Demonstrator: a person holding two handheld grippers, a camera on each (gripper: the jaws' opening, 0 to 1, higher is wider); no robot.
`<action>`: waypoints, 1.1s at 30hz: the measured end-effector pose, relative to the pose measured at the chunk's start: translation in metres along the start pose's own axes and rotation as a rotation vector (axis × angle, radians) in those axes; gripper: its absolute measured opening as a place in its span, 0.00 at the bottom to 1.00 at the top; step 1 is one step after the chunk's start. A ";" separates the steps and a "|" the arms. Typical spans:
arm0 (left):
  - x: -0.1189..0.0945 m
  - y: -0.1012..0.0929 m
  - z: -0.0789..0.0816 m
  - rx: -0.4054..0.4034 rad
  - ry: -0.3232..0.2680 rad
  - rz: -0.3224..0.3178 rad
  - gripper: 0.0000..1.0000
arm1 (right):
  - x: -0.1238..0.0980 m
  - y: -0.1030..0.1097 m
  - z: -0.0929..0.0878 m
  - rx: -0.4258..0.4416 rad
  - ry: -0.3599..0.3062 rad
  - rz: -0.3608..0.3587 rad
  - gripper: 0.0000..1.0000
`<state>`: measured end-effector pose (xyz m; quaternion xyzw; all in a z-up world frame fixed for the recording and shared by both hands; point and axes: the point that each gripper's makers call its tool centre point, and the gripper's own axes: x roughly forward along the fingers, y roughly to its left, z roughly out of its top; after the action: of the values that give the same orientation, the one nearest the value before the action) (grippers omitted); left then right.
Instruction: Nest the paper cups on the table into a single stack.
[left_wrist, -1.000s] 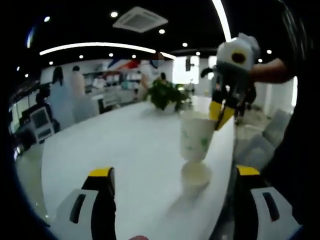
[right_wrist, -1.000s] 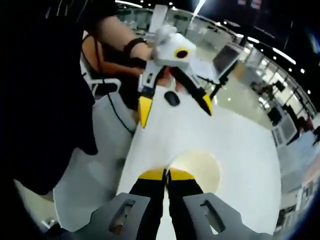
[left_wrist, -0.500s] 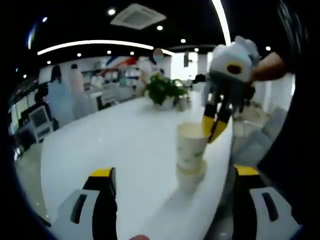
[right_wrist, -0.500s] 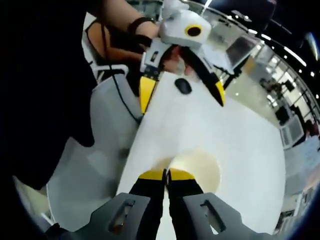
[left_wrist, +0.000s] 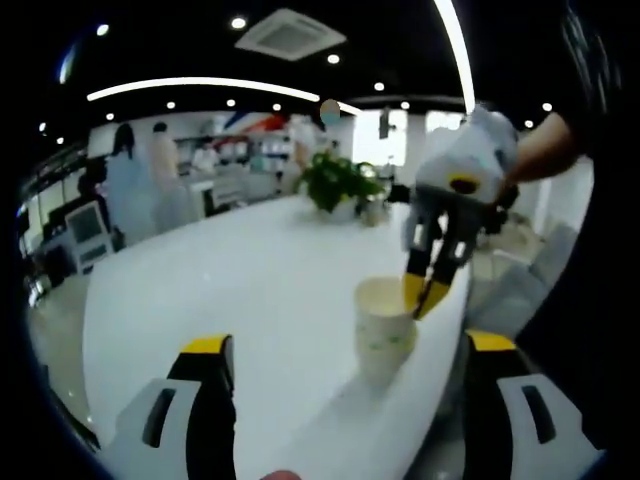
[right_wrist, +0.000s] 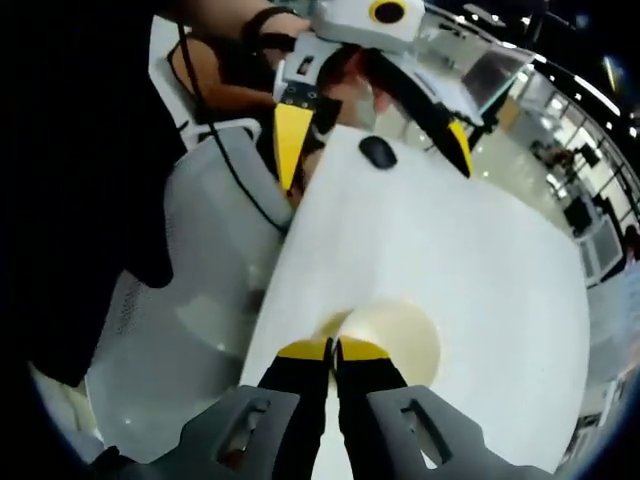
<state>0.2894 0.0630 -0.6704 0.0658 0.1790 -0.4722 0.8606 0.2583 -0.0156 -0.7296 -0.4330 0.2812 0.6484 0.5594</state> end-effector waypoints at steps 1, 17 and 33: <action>0.000 -0.001 -0.001 0.000 0.002 -0.001 0.93 | 0.002 0.001 -0.002 0.001 0.011 0.004 0.00; 0.000 -0.004 -0.006 -0.006 0.018 -0.008 0.92 | 0.015 0.010 -0.008 0.075 -0.008 0.054 0.12; 0.002 -0.007 -0.003 0.001 0.017 -0.014 0.91 | 0.014 0.004 -0.015 0.122 -0.033 0.022 0.21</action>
<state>0.2837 0.0589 -0.6733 0.0688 0.1868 -0.4779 0.8556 0.2578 -0.0231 -0.7492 -0.3840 0.3158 0.6433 0.5822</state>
